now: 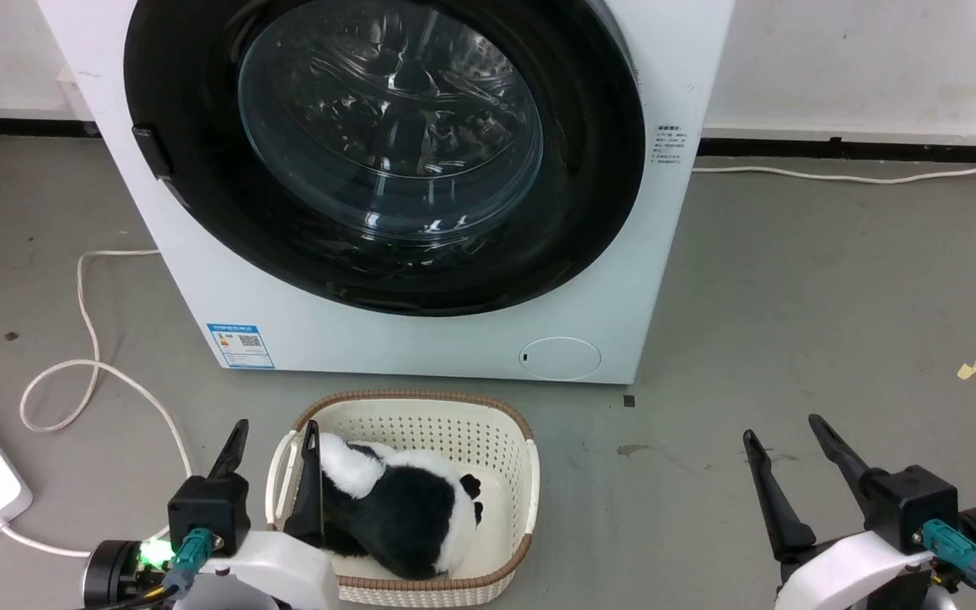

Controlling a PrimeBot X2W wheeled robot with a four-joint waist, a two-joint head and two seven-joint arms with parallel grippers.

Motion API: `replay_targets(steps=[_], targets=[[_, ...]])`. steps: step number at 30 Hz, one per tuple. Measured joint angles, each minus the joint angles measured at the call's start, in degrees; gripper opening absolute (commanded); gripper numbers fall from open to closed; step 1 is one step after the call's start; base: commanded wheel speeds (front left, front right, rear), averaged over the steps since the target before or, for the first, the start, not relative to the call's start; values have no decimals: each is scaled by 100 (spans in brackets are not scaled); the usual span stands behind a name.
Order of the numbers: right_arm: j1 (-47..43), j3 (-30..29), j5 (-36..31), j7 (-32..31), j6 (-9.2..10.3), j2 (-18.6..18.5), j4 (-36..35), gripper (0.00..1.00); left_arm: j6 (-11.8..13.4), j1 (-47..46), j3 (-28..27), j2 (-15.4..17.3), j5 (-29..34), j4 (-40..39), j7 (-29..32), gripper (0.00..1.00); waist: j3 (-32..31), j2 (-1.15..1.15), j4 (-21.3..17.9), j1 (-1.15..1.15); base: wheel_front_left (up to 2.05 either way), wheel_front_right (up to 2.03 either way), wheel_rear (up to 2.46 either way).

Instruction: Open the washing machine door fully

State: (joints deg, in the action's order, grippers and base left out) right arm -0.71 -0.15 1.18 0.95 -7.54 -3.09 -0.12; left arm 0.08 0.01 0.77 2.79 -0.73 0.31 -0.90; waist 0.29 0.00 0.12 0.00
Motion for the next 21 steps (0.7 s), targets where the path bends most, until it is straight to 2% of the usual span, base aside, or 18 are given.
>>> replay_targets(steps=[10, 21], targets=[[5, -31, 176, 120, 0, -63, -47, 100, 81, -8, 67, 0, -46, -5, -124, 100, 140, 0, 57, 0, 0, 0, 0], [397, -77, 508, 120, 0, -345, -108, 100, 152, -152, 209, -1, -98, -49, -248, 100, 449, 0, 161, 0, 0, 0, 0]])
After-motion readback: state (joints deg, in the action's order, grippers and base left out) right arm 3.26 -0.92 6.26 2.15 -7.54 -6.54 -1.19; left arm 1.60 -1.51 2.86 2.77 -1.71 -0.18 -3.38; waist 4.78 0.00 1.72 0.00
